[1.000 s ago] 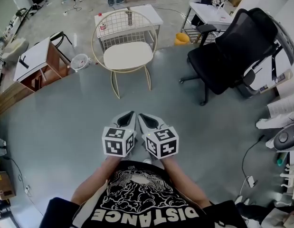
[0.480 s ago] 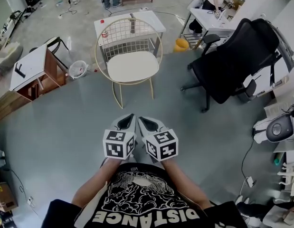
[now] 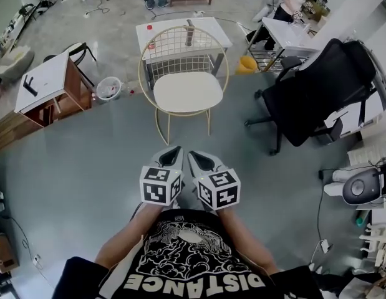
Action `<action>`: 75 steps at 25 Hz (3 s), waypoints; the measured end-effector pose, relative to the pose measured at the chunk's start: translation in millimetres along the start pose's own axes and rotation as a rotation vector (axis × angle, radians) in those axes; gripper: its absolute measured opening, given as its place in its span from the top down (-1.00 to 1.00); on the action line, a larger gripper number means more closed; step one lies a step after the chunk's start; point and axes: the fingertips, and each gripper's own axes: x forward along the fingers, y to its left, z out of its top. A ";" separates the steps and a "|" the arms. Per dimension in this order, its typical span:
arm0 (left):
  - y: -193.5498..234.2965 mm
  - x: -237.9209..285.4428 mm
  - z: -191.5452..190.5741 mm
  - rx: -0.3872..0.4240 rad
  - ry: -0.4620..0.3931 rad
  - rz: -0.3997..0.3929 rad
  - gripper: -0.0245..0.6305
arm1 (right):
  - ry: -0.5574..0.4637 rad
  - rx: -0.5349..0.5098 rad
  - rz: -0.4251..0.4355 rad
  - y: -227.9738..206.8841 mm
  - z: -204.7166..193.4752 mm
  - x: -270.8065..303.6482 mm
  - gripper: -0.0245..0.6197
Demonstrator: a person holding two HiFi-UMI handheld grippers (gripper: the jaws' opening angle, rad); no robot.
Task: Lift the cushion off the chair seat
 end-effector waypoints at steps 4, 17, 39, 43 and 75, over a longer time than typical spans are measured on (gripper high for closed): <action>11.7 5.2 4.3 0.001 0.006 0.000 0.95 | -0.009 0.009 -0.007 -3.4 7.9 12.1 0.92; 20.9 62.8 24.3 -0.002 0.033 0.032 0.95 | -0.022 0.047 0.016 -60.1 29.2 42.9 0.92; -28.4 182.3 76.6 -0.055 0.018 0.169 0.94 | -0.001 0.023 0.180 -195.3 78.1 49.0 0.92; -29.1 188.8 77.2 -0.056 0.019 0.200 0.94 | -0.003 0.029 0.200 -209.5 80.0 49.0 0.92; 96.2 303.3 2.1 -0.631 -0.145 0.027 0.93 | 0.211 -0.230 0.245 -216.7 59.2 194.1 0.92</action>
